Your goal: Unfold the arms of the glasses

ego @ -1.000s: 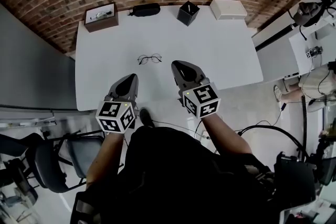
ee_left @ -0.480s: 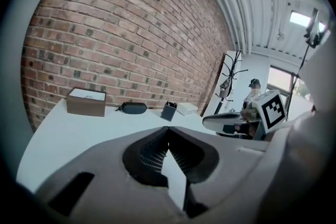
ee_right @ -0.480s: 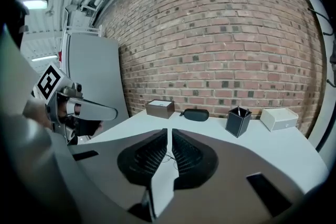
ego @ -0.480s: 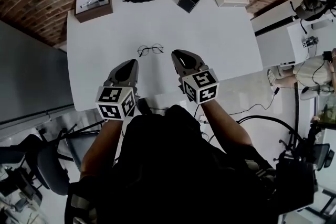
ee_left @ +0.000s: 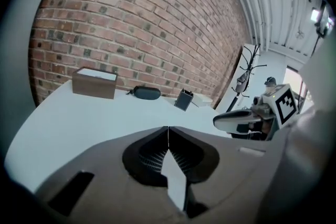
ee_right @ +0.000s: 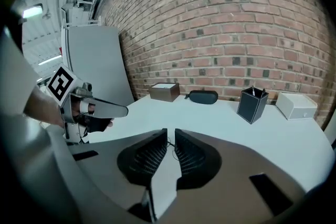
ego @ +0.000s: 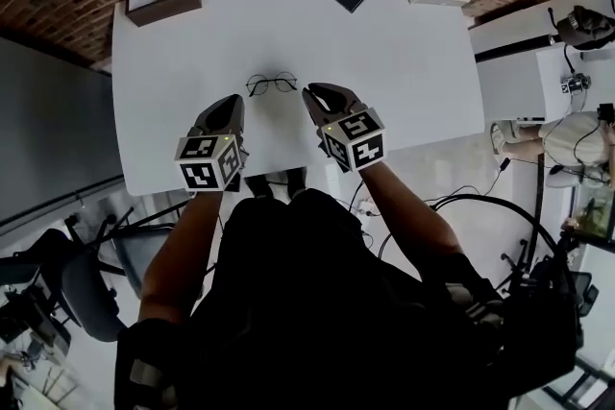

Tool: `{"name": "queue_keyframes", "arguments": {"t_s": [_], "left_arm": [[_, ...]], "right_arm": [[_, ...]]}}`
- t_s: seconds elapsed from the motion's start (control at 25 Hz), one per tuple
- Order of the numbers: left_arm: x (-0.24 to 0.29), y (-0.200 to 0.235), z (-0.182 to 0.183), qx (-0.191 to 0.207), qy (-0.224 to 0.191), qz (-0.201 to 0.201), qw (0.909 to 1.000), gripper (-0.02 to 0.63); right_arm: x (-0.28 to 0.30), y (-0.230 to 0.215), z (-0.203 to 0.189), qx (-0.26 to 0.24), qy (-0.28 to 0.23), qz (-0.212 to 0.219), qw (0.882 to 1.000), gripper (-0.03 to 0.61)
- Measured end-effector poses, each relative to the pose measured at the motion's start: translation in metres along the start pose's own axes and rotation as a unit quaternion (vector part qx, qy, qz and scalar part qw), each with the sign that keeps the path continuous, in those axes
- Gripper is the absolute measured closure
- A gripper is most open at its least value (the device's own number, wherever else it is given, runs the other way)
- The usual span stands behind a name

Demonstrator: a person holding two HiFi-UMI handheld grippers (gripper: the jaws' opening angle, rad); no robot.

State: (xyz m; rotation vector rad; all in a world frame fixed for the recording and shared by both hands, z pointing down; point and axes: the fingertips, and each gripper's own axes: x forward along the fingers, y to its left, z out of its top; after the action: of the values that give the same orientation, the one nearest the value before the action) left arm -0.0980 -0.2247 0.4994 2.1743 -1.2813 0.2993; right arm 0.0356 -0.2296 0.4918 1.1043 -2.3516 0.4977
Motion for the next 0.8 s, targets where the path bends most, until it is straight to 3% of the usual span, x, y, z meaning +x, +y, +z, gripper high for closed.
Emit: {"name": "queue_keyframes", "arguments": {"t_s": [0.24, 0.4, 0.56, 0.8], "left_arm": [[0.034, 0.023, -0.039, -0.031, 0.059, 0.021, 0.9976, 0.603], [0.049, 0.033, -0.052, -0.047, 0.070, 0.034, 0.9959, 0.603], [0.065, 0.027, -0.059, -0.025, 0.087, 0.020, 0.9957, 0.528], [0.086, 0.036, -0.084, -0.007, 0.128, 0.042, 0.9908, 0.525]], "right_arm": [[0.033, -0.016, -0.020, -0.004, 0.022, 0.011, 1.000, 0.568], [0.053, -0.023, -0.044, -0.010, 0.059, 0.027, 0.998, 0.568], [0.071, -0.028, -0.065, -0.006, 0.089, 0.032, 0.995, 0.566], [0.089, -0.029, -0.088, -0.001, 0.114, 0.039, 0.993, 0.566]]}}
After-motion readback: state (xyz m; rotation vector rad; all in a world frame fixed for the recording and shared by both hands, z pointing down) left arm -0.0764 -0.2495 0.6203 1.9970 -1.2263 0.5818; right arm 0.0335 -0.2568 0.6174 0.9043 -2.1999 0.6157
